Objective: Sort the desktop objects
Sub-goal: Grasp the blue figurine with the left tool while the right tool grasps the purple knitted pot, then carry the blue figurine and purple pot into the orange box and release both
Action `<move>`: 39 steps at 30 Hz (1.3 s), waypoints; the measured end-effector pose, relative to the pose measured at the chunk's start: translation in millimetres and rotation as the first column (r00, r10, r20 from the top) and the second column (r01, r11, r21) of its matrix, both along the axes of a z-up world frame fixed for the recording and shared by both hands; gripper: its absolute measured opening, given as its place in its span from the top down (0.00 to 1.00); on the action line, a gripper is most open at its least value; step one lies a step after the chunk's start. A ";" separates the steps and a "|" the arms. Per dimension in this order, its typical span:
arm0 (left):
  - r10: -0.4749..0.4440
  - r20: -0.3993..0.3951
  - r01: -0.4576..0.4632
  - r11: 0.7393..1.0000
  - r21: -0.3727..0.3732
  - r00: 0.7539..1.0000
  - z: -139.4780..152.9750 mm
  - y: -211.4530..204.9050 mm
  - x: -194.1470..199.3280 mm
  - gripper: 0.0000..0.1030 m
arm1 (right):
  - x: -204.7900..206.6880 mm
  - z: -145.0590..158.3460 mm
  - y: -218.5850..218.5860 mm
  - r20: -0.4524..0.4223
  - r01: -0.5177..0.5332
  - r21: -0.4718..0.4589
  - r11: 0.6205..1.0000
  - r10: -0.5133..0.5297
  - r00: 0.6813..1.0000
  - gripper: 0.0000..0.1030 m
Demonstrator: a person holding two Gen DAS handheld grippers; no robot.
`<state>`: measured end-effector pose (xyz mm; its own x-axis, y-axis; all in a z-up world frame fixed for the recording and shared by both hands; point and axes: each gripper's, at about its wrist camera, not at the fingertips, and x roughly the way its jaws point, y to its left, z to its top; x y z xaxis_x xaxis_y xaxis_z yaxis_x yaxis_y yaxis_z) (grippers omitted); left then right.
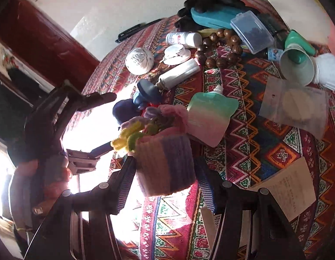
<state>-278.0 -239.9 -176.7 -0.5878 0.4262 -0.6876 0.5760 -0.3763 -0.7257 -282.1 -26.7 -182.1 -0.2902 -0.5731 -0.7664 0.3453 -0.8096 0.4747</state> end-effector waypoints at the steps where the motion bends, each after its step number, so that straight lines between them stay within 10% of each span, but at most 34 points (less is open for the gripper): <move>1: 0.014 0.017 -0.015 1.000 0.026 1.000 -7.8 -2.1 -2.4 0.10 | -0.5 -1.9 -3.2 -0.010 -0.016 0.010 1.000 0.016 1.000 0.41; 6: 0.037 0.079 -0.041 0.998 0.053 0.996 -25.7 -13.8 -28.2 0.01 | 0.0 -13.5 -22.1 -0.056 -0.097 0.069 0.993 0.101 0.993 0.39; 11: -0.114 0.087 0.126 0.979 -0.159 0.990 -15.1 9.5 -66.4 0.05 | 2.0 -31.0 -44.6 -0.090 -0.179 0.150 0.972 0.193 0.977 0.33; 12: -0.140 0.065 0.150 0.969 -0.196 0.988 -15.1 13.5 -67.4 0.09 | 3.6 -36.4 -48.8 -0.094 -0.197 0.165 0.967 0.214 0.972 0.33; 14: -0.156 0.043 0.162 0.954 -0.254 0.987 -13.6 16.4 -63.6 0.47 | 5.0 -38.4 -47.7 -0.105 -0.198 0.173 0.965 0.218 0.970 0.37; 28: -0.165 -0.171 0.150 0.984 -0.099 0.971 -9.5 22.0 -15.8 0.47 | 10.4 -7.7 2.7 -0.201 -0.074 0.126 0.989 0.098 0.975 0.39; 39: -0.248 -0.308 0.205 0.965 -0.165 0.919 70.4 50.8 28.2 0.47 | 47.5 60.3 66.2 -0.314 0.024 0.026 0.999 -0.014 0.949 0.39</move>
